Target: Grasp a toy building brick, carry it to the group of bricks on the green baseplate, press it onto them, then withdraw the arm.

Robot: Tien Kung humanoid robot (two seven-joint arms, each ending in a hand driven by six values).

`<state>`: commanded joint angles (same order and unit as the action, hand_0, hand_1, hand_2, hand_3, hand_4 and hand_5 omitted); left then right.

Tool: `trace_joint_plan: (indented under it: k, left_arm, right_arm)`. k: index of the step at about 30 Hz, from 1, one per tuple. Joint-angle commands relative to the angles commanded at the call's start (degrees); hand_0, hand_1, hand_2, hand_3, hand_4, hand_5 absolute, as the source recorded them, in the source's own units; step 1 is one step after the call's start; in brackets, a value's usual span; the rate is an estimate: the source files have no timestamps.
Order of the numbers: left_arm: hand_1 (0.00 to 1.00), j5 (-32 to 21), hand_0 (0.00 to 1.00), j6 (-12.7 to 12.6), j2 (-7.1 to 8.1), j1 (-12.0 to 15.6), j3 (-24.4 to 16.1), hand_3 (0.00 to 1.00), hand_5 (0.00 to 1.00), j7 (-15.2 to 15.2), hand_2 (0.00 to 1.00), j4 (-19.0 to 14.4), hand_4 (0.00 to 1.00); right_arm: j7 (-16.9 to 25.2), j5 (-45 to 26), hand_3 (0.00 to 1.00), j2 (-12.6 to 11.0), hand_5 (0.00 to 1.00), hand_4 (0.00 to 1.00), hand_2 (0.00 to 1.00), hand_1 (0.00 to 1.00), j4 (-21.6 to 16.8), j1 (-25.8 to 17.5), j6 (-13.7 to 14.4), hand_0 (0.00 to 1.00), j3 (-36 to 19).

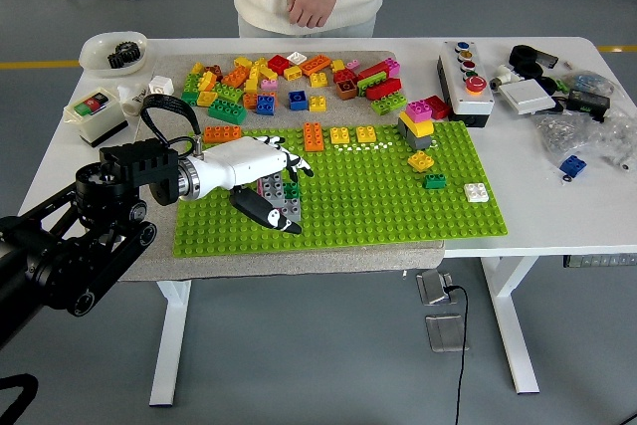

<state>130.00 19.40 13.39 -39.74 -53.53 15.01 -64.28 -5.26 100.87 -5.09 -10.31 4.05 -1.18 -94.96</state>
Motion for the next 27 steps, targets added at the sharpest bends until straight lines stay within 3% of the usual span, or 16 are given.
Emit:
trace_joint_plan:
  k: [11,27]
  left_arm:
    - [0.915,0.00,0.998,0.04,1.39,0.35,2.01,0.852,0.676,-0.11,0.718,-2.01,0.998]
    - [0.916,0.00,0.998,0.43,2.27,0.44,1.63,0.854,0.688,-0.44,0.722,-1.76,0.998]
  right_arm:
    - [-0.02,-0.16,0.642,0.00,0.573,0.855,0.682,0.640,0.00,0.03,0.02,0.745,-0.15]
    - [0.00,-0.20,0.641,0.06,0.571,0.854,0.682,0.640,0.00,-0.15,0.00,0.744,-0.04]
